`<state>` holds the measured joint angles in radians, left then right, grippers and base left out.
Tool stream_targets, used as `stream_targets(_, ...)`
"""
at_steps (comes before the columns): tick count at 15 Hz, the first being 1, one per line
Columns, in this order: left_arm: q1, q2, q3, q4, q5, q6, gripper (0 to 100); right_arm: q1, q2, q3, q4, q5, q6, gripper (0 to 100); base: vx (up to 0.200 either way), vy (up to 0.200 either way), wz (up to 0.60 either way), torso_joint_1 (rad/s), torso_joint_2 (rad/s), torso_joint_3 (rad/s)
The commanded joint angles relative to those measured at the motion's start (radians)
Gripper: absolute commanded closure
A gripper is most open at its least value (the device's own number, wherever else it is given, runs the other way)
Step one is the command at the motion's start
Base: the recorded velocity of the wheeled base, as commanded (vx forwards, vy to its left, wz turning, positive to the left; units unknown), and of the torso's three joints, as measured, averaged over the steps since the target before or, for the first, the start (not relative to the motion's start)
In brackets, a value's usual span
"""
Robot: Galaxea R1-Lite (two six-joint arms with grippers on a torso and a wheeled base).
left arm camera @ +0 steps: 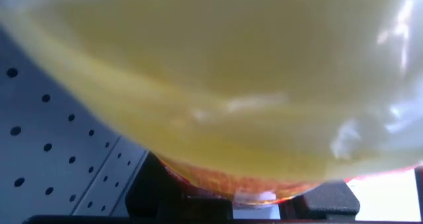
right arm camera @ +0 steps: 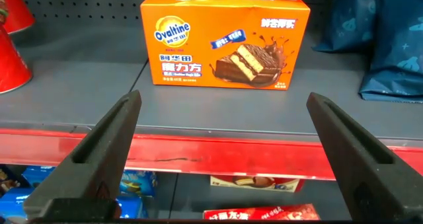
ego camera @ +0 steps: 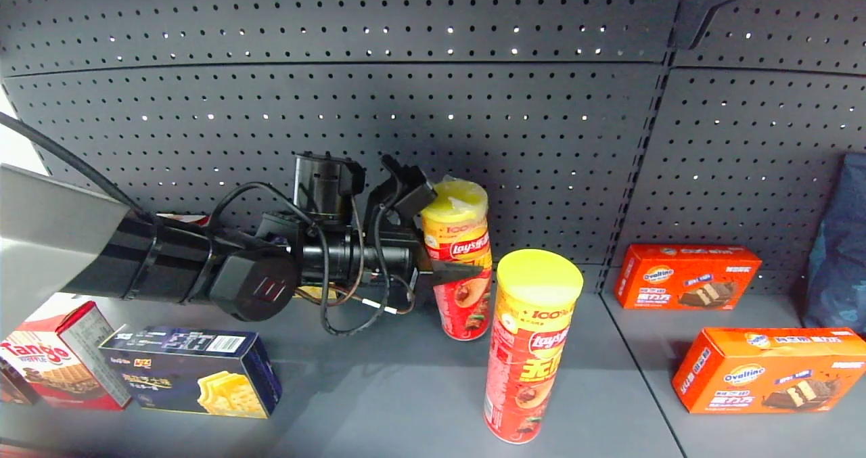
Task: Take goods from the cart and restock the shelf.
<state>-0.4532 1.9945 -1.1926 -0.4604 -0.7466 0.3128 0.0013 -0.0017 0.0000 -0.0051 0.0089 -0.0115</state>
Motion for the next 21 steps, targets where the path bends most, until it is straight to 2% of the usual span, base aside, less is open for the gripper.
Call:
stream_targets(1,0.001,0.001,0.002,0.000,0.000,0.002,100,0.000,0.002,0.000,-0.001,0.000,-0.001,0,0.000,0.000,0.00,0.000,0.00,0.000)
stream_targets(12,-0.002,0.066,0.001,0.000,0.000,0.003,100,0.000,0.002,0.000,-0.001,0.000,-0.002,0,0.000,0.000,0.00,0.000,0.00,0.000)
stream_targets(16,-0.009,0.070,-0.047,0.003,-0.002,0.003,100,0.000,0.002,0.000,-0.001,0.000,-0.002,0,0.000,0.000,0.00,0.000,0.00,0.000)
stream_targets(18,-0.001,0.069,-0.065,0.046,0.000,0.003,100,0.000,0.002,0.000,-0.001,0.000,-0.002,0,0.000,0.000,0.00,0.000,0.00,0.000)
stream_targets(19,0.001,0.069,-0.091,0.080,0.000,0.008,100,0.000,0.002,0.000,-0.001,0.000,-0.002,0,0.000,0.000,0.00,0.000,0.00,0.000)
stream_targets(21,0.004,0.069,-0.137,0.154,0.000,0.055,100,0.000,0.002,0.000,-0.001,0.000,-0.002,0,0.000,0.000,0.00,0.000,0.00,0.000)
